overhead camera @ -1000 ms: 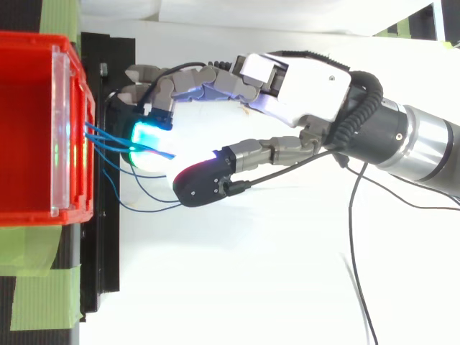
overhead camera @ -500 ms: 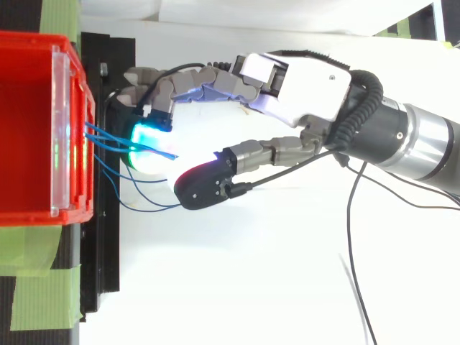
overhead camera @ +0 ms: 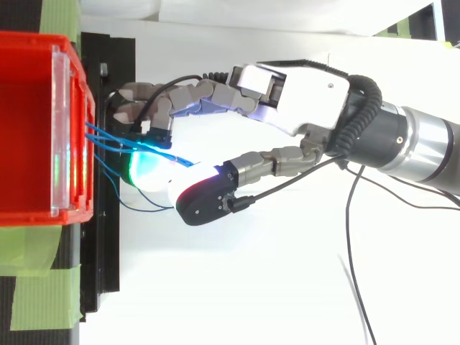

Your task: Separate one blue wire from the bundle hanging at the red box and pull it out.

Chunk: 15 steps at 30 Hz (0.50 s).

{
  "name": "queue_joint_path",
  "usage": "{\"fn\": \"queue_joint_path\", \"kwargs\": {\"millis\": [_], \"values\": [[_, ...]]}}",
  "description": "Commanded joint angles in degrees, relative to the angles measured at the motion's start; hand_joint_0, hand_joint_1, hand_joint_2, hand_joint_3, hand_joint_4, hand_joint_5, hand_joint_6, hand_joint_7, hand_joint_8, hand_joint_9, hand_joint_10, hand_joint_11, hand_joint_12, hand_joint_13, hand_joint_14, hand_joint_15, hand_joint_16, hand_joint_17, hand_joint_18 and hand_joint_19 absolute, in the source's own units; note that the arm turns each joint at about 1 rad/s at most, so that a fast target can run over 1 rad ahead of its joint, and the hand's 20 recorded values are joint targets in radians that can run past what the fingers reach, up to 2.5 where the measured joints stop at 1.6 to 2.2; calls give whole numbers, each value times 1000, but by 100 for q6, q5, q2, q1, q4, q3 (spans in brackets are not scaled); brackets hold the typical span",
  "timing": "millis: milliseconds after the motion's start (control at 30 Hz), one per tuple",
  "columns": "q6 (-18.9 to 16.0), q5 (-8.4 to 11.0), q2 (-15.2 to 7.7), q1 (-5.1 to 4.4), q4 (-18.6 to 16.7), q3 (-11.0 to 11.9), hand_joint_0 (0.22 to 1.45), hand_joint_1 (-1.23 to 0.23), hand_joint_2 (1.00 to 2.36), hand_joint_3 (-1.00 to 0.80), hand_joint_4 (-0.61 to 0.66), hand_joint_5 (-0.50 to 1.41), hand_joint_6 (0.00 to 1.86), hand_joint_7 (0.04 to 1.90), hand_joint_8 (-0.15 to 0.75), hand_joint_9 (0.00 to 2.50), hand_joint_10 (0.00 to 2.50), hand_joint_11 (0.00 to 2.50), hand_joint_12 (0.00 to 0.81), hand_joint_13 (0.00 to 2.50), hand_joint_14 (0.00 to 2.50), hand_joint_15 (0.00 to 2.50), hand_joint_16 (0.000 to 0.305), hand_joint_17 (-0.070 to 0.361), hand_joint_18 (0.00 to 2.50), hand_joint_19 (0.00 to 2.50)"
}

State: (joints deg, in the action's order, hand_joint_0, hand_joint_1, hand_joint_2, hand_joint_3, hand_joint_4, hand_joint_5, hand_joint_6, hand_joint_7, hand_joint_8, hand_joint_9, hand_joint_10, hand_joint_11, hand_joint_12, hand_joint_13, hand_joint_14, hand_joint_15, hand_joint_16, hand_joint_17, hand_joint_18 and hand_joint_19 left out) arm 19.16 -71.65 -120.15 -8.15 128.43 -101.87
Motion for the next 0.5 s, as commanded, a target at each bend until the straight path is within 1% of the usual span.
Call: {"fn": "queue_joint_path", "kwargs": {"millis": [0,133,333,467], "values": [[0,2,0,-2,-11,18,634,-626,1009,-400,246,-180,697,992,291,396,3,133,351,206,3,124,54,121,132,193],[26,19,0,-2,-20,88,622,-627,1008,-408,250,-175,652,1056,291,393,3,132,351,205,4,117,54,121,130,200],[44,2,-9,50,-2,88,605,-610,1007,-423,251,-170,607,1106,294,385,3,123,354,204,3,126,54,121,127,209],[88,-7,-9,77,-20,88,592,-604,1006,-440,246,-159,535,1202,294,374,2,117,356,200,4,131,54,122,120,209]]}}
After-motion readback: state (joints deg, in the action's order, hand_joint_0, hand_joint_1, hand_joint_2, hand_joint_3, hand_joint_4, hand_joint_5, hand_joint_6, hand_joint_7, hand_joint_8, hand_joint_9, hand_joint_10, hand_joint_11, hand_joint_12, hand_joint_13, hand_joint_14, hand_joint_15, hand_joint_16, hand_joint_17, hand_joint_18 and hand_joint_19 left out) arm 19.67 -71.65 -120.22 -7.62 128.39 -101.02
